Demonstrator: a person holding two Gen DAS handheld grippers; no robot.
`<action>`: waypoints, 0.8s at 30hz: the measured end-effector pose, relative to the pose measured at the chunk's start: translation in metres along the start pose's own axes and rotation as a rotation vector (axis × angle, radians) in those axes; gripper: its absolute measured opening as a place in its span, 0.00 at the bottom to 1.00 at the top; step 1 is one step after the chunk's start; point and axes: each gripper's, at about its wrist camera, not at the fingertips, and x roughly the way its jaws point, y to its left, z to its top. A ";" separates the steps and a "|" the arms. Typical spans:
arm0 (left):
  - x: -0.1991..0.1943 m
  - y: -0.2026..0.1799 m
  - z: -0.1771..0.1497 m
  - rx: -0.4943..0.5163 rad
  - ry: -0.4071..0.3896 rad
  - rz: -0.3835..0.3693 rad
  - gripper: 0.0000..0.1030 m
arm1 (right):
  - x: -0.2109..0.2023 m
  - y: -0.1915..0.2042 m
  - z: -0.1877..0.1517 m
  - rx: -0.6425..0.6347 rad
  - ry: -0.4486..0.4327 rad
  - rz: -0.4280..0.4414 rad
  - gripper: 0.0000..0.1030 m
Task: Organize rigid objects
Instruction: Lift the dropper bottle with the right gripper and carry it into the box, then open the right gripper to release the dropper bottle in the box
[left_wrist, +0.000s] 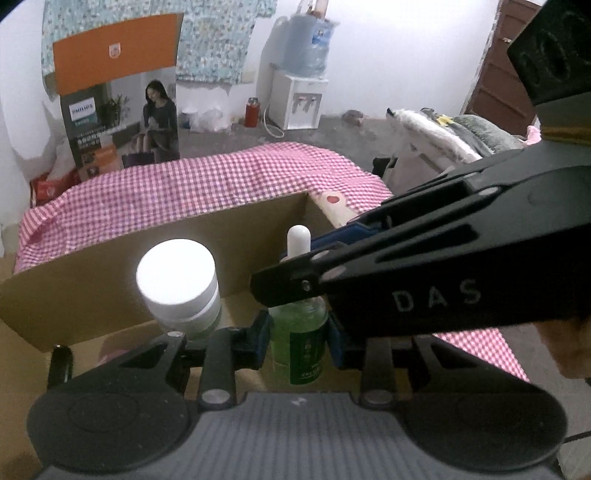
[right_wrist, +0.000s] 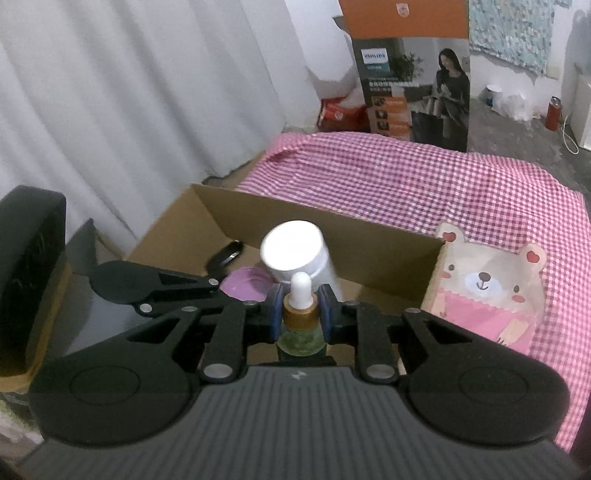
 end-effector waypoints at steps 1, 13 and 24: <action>0.003 0.000 0.001 -0.005 0.006 -0.001 0.33 | 0.004 -0.003 0.001 -0.001 0.009 -0.004 0.18; 0.029 0.005 0.007 -0.051 0.045 -0.038 0.38 | 0.038 -0.019 0.005 -0.078 0.072 -0.074 0.18; 0.006 -0.003 0.006 -0.018 0.003 -0.006 0.66 | 0.019 -0.021 0.010 -0.033 0.022 -0.068 0.29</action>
